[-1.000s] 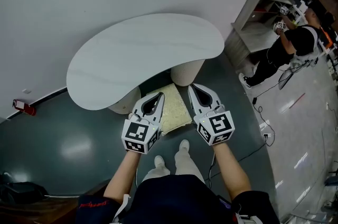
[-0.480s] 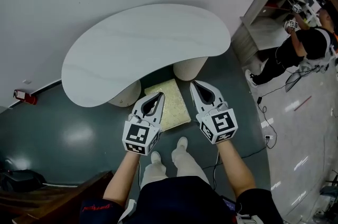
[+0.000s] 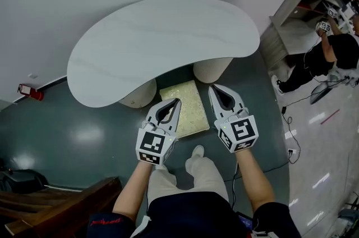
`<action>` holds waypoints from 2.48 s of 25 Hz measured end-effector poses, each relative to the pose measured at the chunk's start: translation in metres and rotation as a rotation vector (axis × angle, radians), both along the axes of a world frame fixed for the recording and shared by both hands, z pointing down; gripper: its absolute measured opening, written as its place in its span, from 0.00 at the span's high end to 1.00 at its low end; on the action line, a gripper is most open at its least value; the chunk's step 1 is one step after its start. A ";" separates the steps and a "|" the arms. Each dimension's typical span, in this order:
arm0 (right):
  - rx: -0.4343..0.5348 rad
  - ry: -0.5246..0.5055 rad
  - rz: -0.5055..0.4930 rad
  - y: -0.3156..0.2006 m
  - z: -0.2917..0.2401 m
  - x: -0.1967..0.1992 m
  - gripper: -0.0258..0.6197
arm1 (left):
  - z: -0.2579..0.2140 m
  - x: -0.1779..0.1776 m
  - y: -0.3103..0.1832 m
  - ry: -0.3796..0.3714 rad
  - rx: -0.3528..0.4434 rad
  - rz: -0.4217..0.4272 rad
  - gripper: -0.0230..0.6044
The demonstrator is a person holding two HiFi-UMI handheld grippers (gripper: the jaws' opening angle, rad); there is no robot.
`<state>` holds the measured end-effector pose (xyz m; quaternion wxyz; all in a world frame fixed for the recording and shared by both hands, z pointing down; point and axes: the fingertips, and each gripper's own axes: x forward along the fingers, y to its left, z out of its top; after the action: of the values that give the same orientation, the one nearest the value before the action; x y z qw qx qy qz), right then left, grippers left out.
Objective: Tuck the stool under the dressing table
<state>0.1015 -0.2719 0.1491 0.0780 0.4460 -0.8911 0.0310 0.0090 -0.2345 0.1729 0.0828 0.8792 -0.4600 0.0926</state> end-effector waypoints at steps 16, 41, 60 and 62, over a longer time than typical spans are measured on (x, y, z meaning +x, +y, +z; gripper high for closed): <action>0.004 -0.003 0.019 0.004 0.110 -0.017 0.94 | 0.118 -0.024 -0.005 -0.017 -0.010 0.027 0.94; 0.073 0.014 0.046 -0.037 0.299 -0.031 0.94 | 0.298 -0.034 -0.051 0.020 0.040 0.067 0.94; 0.196 0.073 0.023 -0.037 0.400 -0.033 0.94 | 0.408 -0.036 -0.046 0.019 0.147 0.100 0.94; 0.211 0.089 0.022 -0.033 0.404 -0.033 0.94 | 0.413 -0.034 -0.044 0.016 0.157 0.116 0.94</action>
<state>0.0683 -0.3046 0.5530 0.0699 0.4625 -0.8800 -0.0821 -0.0253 -0.2780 0.5858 0.0118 0.9088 -0.4135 0.0540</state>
